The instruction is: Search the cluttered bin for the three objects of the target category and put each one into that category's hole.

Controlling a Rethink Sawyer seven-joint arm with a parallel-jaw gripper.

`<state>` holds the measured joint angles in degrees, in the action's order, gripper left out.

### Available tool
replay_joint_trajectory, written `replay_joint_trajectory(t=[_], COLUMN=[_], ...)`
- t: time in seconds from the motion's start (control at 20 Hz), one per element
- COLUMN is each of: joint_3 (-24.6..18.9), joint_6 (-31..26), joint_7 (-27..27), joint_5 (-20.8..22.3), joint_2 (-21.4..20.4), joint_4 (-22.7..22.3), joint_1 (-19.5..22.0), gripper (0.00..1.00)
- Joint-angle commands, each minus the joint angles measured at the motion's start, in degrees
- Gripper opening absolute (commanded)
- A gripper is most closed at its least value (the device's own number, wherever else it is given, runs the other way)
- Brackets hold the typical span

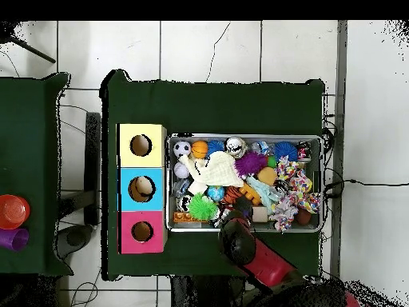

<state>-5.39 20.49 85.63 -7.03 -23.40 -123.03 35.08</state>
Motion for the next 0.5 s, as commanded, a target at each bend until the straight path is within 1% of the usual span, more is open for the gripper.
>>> replay_joint_trajectory(t=[0.05,0.3,0.5], joint_3=[-4.69,-4.06,-1.59], joint_6=[-4.90,-4.57,-3.90], joint_7=[15.92,14.67,11.42], joint_5=[-0.17,0.64,1.84], joint_2=[9.39,9.54,9.71], joint_4=[-4.49,-4.16,-2.73], joint_1=[-0.07,-1.35,-5.08], gripper=[1.00,1.00,1.00])
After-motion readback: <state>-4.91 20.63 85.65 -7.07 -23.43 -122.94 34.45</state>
